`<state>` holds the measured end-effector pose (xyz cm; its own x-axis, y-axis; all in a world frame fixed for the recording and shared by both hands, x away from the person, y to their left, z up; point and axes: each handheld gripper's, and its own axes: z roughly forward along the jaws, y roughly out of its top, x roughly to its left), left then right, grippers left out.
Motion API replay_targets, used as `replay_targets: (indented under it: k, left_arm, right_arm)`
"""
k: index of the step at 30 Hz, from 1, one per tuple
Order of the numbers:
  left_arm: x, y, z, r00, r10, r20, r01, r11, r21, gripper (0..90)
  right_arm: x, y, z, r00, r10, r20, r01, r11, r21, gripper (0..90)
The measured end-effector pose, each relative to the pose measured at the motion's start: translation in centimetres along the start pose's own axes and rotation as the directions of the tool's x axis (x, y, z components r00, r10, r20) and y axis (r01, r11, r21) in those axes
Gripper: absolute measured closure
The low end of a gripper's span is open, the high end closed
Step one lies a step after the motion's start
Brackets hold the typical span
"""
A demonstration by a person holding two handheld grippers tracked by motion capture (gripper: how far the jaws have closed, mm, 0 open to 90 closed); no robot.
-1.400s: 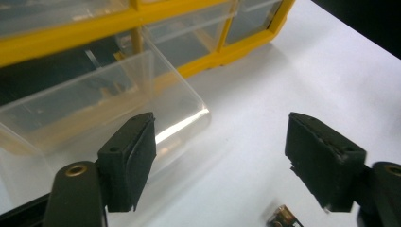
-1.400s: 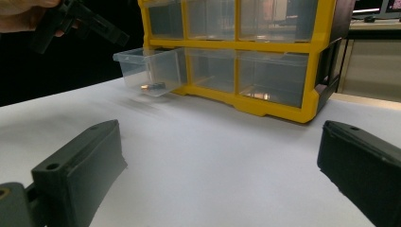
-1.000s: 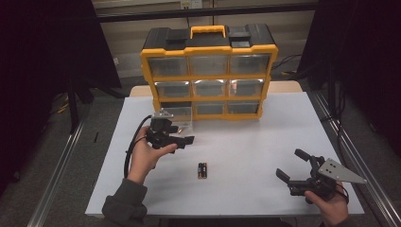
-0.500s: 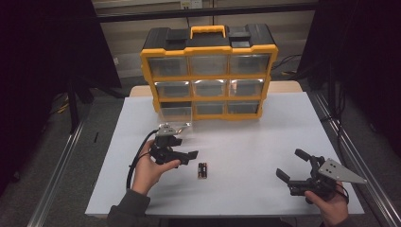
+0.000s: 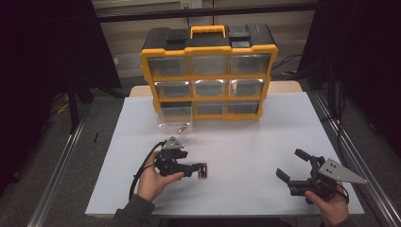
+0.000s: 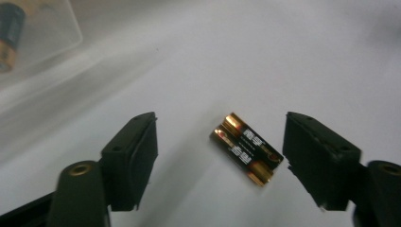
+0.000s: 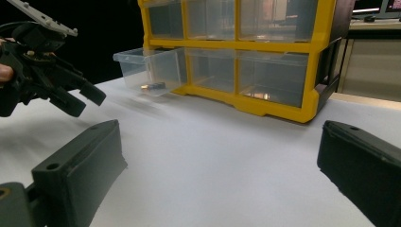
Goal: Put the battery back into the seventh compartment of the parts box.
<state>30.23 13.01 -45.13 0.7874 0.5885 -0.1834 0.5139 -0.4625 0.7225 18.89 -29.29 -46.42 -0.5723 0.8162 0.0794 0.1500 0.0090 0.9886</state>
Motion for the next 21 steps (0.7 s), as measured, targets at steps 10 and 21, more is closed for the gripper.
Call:
replay_targets:
  k: [10, 21]
  left_arm:
    - [-0.8, -0.6, 1.5, 0.9997, 0.022, -0.009, -0.021, 0.9986, 0.049, 43.5]
    - [-1.1, -0.7, 1.8, 0.9998, -0.011, -0.016, 0.012, 0.9983, 0.056, 51.2]
  right_arm:
    - [0.1, 0.0, 0.1, 1.0000, -0.009, -0.002, 0.009, 1.000, 0.000, 0.8]
    - [0.1, 0.1, 0.0, 0.9999, -0.010, -0.007, 0.010, 1.000, -0.005, 0.9]
